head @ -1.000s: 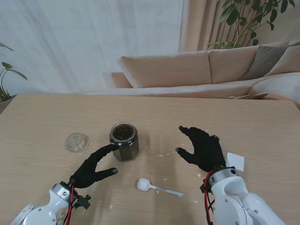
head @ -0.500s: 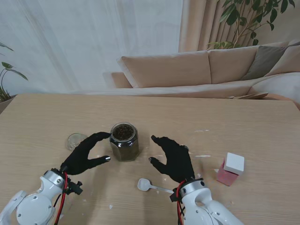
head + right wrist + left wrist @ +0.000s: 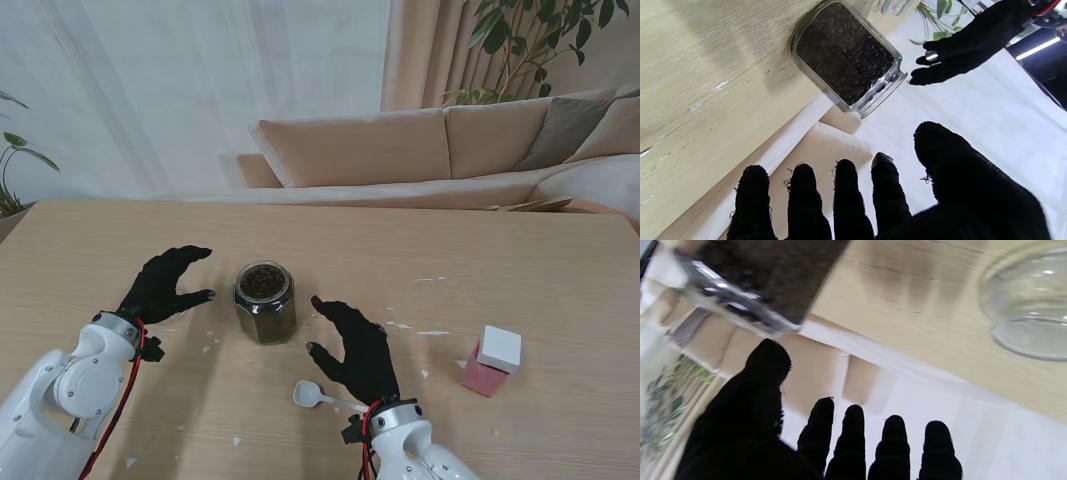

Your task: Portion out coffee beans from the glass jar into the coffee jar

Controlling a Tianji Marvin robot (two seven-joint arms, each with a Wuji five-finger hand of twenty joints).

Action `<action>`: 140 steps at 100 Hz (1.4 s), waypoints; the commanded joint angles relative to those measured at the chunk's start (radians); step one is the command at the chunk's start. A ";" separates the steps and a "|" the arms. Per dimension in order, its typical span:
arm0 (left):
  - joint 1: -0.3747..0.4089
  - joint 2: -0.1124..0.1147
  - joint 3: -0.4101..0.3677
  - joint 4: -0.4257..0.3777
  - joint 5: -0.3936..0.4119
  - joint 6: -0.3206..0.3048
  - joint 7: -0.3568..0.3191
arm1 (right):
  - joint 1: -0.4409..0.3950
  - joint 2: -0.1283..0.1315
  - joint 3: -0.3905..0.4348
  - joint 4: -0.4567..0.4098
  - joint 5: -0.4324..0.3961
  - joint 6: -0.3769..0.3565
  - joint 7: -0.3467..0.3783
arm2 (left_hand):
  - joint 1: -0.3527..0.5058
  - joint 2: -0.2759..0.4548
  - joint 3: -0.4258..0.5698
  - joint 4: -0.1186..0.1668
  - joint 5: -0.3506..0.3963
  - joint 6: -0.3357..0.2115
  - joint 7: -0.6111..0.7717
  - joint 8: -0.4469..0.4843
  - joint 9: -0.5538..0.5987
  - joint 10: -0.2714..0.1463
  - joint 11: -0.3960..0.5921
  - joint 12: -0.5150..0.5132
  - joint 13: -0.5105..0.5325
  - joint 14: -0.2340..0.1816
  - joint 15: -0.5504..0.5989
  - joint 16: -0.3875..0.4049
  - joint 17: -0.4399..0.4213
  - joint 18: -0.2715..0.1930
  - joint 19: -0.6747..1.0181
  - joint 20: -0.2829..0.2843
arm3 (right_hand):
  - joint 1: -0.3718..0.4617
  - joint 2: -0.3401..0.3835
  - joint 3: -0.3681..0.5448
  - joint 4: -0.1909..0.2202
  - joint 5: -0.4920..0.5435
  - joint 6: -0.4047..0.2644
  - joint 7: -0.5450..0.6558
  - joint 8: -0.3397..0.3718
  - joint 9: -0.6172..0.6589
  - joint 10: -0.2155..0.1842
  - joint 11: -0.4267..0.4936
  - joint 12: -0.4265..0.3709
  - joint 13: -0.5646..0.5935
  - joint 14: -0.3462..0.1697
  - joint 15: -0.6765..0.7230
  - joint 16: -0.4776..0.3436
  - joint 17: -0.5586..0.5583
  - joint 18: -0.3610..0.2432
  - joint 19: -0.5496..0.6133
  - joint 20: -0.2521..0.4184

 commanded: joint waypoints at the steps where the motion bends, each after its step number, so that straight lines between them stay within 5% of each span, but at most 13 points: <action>1: -0.019 0.004 -0.005 0.012 0.014 0.011 -0.037 | -0.022 -0.004 0.004 -0.013 -0.005 -0.002 0.013 | 0.022 0.037 -0.004 0.029 -0.007 -0.021 0.026 0.014 0.020 -0.038 0.025 0.017 -0.006 -0.033 -0.002 0.003 0.003 -0.029 0.010 0.026 | -0.002 0.016 0.015 0.018 -0.033 -0.039 0.016 -0.012 -0.032 -0.028 -0.018 -0.009 -0.030 -0.052 -0.013 -0.023 -0.015 -0.035 -0.023 -0.010; 35: -0.051 0.028 0.004 0.089 0.225 0.154 -0.070 | -0.054 -0.009 0.032 -0.038 -0.004 -0.011 -0.019 | 0.015 0.014 0.024 0.024 -0.010 -0.021 0.080 0.069 0.006 -0.051 0.021 0.021 0.018 -0.018 0.006 0.016 0.045 -0.015 0.037 0.066 | 0.000 0.007 0.024 0.011 -0.027 -0.040 0.037 -0.019 -0.027 -0.030 -0.013 -0.007 -0.026 -0.050 -0.010 -0.022 -0.009 -0.026 -0.013 0.005; 61: -0.104 0.032 0.059 0.182 0.285 0.251 -0.047 | -0.070 -0.009 0.042 -0.050 -0.002 -0.015 -0.021 | 0.018 0.003 0.033 0.024 -0.018 -0.039 0.084 0.081 -0.001 -0.054 0.021 0.029 0.036 0.003 0.022 0.029 0.081 -0.006 0.063 0.096 | -0.001 0.007 0.024 0.006 -0.025 -0.040 0.046 -0.026 -0.029 -0.031 -0.013 -0.007 -0.026 -0.046 -0.009 -0.021 -0.003 -0.022 -0.009 0.016; 90: -0.160 0.033 0.127 0.257 0.301 0.297 -0.026 | -0.079 -0.008 0.052 -0.054 0.008 -0.025 -0.014 | 0.013 -0.035 0.132 0.011 0.009 -0.098 0.136 0.129 0.051 -0.044 0.092 0.083 0.146 0.031 0.268 0.207 0.166 0.002 0.339 0.284 | 0.000 0.007 0.023 0.004 -0.025 -0.035 0.054 -0.030 -0.032 -0.030 -0.011 -0.006 -0.027 -0.045 -0.009 -0.020 0.005 -0.020 -0.001 0.029; 106: -0.189 0.033 0.163 0.289 0.302 0.322 -0.012 | -0.077 -0.007 0.054 -0.052 0.014 -0.029 -0.005 | 0.078 -0.018 0.172 0.018 0.027 -0.075 0.190 0.151 0.094 -0.033 0.157 0.118 0.151 0.031 0.423 0.209 0.119 -0.013 0.698 0.139 | 0.000 0.008 0.023 0.002 -0.026 -0.033 0.058 -0.031 -0.035 -0.030 -0.010 -0.005 -0.028 -0.046 -0.009 -0.020 0.008 -0.019 0.004 0.036; 140: -0.223 0.026 0.204 0.345 0.286 0.319 0.040 | -0.070 -0.007 0.053 -0.047 0.024 -0.032 0.004 | 0.244 -0.025 0.240 0.014 0.081 0.007 0.297 0.179 0.177 0.009 0.278 0.182 0.331 0.039 0.658 0.291 0.342 -0.039 1.025 0.102 | 0.002 0.009 0.023 0.001 -0.027 -0.025 0.065 -0.029 -0.037 -0.030 -0.005 -0.004 -0.030 -0.045 -0.007 -0.019 0.022 -0.017 0.021 0.054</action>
